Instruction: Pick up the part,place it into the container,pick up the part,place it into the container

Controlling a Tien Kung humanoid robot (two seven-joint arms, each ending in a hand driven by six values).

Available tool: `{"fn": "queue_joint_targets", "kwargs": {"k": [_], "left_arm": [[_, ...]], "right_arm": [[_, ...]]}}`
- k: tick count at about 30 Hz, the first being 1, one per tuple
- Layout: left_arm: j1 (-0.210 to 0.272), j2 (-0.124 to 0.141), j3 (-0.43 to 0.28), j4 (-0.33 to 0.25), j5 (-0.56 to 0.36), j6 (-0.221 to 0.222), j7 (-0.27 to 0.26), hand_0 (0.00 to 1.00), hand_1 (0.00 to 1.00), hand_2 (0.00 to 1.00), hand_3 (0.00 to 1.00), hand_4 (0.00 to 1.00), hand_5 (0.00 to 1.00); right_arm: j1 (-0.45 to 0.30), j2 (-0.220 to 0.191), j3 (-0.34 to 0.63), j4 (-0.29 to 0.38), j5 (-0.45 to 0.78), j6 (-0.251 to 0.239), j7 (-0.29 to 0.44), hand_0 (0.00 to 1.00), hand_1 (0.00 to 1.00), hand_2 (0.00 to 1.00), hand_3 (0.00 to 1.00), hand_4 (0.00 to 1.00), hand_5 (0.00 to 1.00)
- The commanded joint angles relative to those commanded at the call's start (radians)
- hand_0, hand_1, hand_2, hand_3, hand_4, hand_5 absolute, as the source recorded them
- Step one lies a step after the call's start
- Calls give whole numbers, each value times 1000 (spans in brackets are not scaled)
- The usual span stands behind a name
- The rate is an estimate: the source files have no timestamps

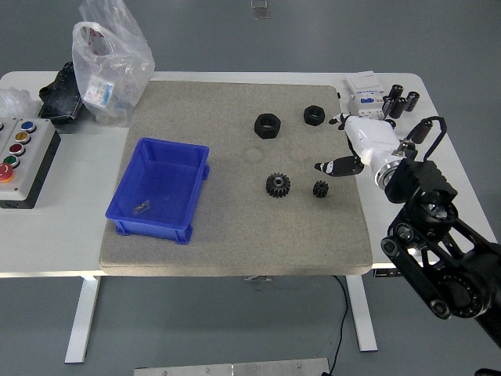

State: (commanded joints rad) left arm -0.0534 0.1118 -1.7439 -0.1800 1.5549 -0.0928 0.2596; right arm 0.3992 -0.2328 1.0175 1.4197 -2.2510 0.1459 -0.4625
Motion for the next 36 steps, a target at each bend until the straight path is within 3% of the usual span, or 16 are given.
{"fn": "queue_joint_targets", "kwargs": {"k": [7, 9, 10, 15, 16, 21, 22, 27, 28, 33, 34, 36], "left_arm": [[-2, 0, -1, 0, 0, 0, 2, 659, 554, 562, 694, 615, 242], [-6, 1, -13, 0, 8, 1, 8, 659, 554, 562, 694, 615, 242], [-8, 1, -24, 0, 17, 1, 13, 659, 553, 562, 694, 615, 242], [-5, 2, -72, 0, 61, 3, 29, 659, 553, 562, 694, 615, 242], [-4, 3, -76, 0, 64, 4, 30, 659, 553, 562, 694, 615, 242], [-4, 1, -74, 0, 57, 4, 26, 659, 553, 562, 694, 615, 242], [-4, 1, -72, 0, 55, 4, 25, 659, 553, 562, 694, 614, 242], [-3, -1, -71, 0, 55, 3, 24, 659, 553, 562, 694, 614, 242], [-3, -1, -71, 0, 56, 3, 24, 659, 552, 562, 694, 614, 242], [-4, 1, -61, 0, 48, 3, 20, 659, 552, 562, 694, 614, 242], [-5, 1, -57, 0, 45, 3, 19, 659, 554, 562, 694, 614, 243], [-5, 1, -52, 0, 40, 2, 17, 659, 554, 562, 694, 614, 243]], "right_arm": [[11, 9, -76, -95, 42, -7, 13, 325, 635, 795, 836, 961, 366], [20, 18, -88, -128, 44, -24, 22, 325, 635, 795, 836, 961, 366], [24, 24, -92, -143, 43, -35, 27, 312, 607, 746, 807, 971, 377], [40, 43, -107, -197, 32, -96, 48, 312, 607, 746, 807, 971, 377], [42, 44, -109, -207, 30, -106, 52, 278, 526, 610, 765, 852, 287], [41, 43, -115, -254, 26, -125, 61, 278, 526, 610, 765, 852, 287], [40, 42, -116, -260, 26, -126, 62, 271, 483, 536, 692, 626, 201], [36, 39, -119, -274, 29, -138, 67, 271, 483, 536, 692, 626, 201], [36, 39, -119, -275, 30, -142, 69, 271, 422, 381, 593, 259, 22], [36, 38, -124, -286, 45, -153, 75, 271, 422, 381, 593, 259, 22], [35, 38, -125, -289, 49, -156, 77, 257, 378, 279, 410, 115, 2], [35, 38, -127, -295, 55, -161, 81, 257, 378, 279, 410, 115, 2]]}}
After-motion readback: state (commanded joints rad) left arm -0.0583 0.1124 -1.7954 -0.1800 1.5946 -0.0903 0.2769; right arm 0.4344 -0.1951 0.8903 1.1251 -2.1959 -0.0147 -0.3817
